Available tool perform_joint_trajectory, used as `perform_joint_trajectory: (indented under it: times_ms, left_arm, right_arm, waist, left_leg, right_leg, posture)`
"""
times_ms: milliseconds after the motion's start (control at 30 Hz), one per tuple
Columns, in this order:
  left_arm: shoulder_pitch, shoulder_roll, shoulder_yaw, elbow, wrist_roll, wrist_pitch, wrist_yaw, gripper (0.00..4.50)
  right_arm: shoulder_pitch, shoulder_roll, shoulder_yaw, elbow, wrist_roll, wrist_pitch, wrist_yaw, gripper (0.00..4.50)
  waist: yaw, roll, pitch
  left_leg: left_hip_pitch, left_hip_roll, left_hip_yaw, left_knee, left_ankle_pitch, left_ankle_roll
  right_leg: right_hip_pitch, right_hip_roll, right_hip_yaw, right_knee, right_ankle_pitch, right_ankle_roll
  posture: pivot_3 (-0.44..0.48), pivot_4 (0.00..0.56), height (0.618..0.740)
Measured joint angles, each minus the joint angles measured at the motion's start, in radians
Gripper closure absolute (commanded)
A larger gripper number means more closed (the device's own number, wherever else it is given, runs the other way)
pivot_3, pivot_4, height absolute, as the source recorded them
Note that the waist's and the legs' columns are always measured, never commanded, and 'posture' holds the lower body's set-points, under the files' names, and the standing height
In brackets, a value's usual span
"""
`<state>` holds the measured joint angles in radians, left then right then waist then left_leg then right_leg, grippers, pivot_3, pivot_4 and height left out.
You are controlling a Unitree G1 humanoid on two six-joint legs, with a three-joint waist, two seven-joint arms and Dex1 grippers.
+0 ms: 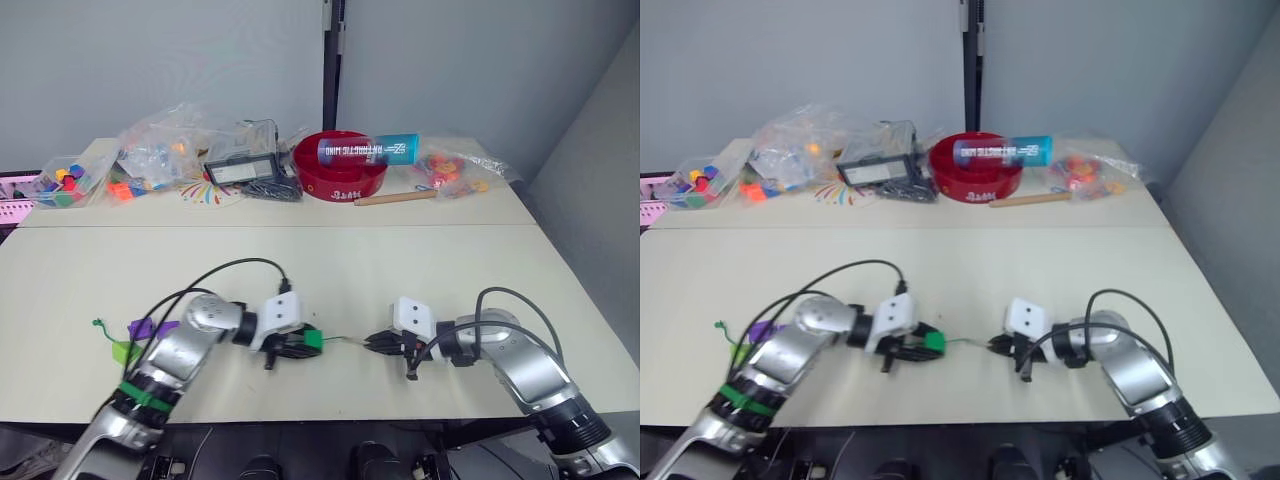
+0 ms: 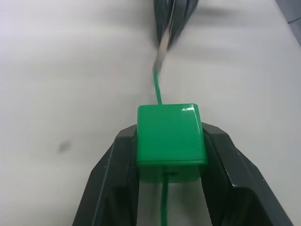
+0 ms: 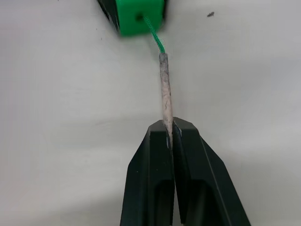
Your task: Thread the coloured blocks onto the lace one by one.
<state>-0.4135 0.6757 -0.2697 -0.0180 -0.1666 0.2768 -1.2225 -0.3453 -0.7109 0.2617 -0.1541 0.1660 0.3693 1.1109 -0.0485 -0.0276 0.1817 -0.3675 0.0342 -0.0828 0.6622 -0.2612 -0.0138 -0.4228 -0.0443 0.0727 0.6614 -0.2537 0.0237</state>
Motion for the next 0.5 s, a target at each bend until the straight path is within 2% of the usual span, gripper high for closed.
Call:
perform_joint_trajectory:
  times_ms: [267,367,500]
  left_arm:
    - [0.143,0.244,0.157,0.072,-0.039,-0.168,-0.091,3.29]
    - [0.167,0.298,0.197,0.146,-0.040,-0.241,-0.125,3.29]
    - [0.191,0.321,0.227,0.212,-0.043,-0.307,-0.150,3.29]
  right_arm:
    - [0.022,-0.139,-0.072,0.070,0.014,-0.071,0.084,4.50]
    - [0.037,-0.155,-0.090,0.118,0.012,-0.112,0.089,4.50]
    - [0.048,-0.155,-0.093,0.122,0.015,-0.132,0.089,4.50]
  waist:
    - [-0.007,0.000,0.000]
    - [-0.021,0.000,0.000]
    - [-0.033,0.001,0.000]
  left_leg:
    - [0.002,0.001,0.001,-0.001,0.000,0.000]
    - [0.006,0.002,0.002,-0.002,0.000,0.000]
    - [0.010,0.003,0.004,-0.003,-0.001,0.001]
  right_leg:
    - [0.001,0.001,0.000,0.000,0.000,0.000]
    - [0.002,0.001,0.000,0.001,-0.001,-0.001]
    - [0.003,0.002,0.003,0.003,-0.002,-0.001]
  posture:
    - [0.000,0.150,0.740]
    - [0.000,0.150,0.740]
    - [0.000,0.150,0.740]
